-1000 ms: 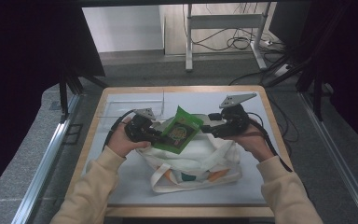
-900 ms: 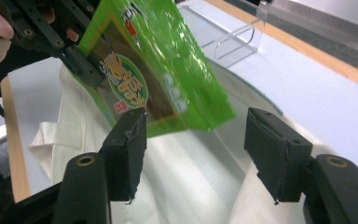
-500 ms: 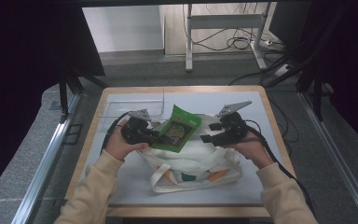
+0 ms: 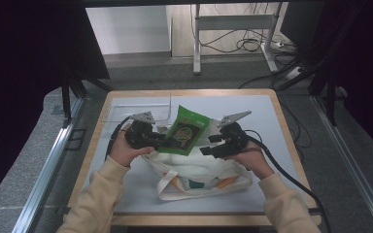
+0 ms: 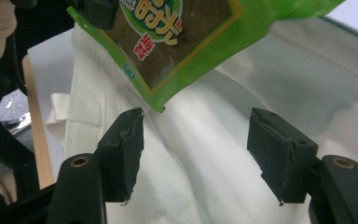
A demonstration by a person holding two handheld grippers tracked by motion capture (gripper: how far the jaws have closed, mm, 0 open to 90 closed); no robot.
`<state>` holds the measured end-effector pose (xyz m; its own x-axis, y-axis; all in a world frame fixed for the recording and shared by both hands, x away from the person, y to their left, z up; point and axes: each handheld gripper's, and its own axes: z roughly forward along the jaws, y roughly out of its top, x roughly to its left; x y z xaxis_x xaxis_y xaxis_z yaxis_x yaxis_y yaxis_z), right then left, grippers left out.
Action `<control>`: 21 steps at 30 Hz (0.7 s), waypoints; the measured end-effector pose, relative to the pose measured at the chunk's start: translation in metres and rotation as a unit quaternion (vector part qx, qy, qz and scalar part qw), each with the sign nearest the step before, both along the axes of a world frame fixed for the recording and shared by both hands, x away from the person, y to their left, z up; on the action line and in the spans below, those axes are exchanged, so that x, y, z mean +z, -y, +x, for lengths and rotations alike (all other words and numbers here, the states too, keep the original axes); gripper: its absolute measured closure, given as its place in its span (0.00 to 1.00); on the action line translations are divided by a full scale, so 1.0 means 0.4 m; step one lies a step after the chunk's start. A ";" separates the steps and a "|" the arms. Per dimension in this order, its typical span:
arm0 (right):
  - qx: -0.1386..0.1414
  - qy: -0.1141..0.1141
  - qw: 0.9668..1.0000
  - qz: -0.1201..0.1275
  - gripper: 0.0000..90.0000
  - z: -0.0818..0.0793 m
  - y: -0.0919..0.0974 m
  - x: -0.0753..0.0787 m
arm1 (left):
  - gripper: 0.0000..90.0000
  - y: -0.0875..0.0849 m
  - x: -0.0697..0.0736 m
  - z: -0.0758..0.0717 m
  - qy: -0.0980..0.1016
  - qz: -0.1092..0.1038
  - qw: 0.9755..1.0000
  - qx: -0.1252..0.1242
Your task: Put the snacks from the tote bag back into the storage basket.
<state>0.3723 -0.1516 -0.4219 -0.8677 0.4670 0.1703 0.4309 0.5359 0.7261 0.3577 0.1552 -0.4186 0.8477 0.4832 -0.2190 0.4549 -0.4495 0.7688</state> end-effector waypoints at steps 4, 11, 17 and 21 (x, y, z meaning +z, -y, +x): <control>0.005 -0.004 1.000 0.004 0.40 0.000 -0.012 -0.015 | 0.80 0.004 0.002 -0.004 0.002 -0.001 1.000 -0.004; 0.015 -0.013 1.000 0.018 0.40 0.006 -0.036 -0.045 | 0.80 0.008 0.005 -0.010 0.004 -0.004 1.000 -0.006; 0.024 -0.016 0.999 0.031 0.40 0.011 -0.050 -0.055 | 0.80 0.014 0.010 -0.016 0.011 -0.015 1.000 -0.014; 0.037 -0.014 0.998 0.049 0.42 0.014 -0.058 -0.057 | 0.80 0.022 0.007 -0.018 0.010 -0.023 0.999 -0.025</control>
<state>0.3777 -0.1283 -0.4448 -0.8932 0.3819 0.2371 0.4142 0.4940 0.7645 0.3504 0.1464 -0.4159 0.8746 0.4305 -0.2231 0.4179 -0.4358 0.7971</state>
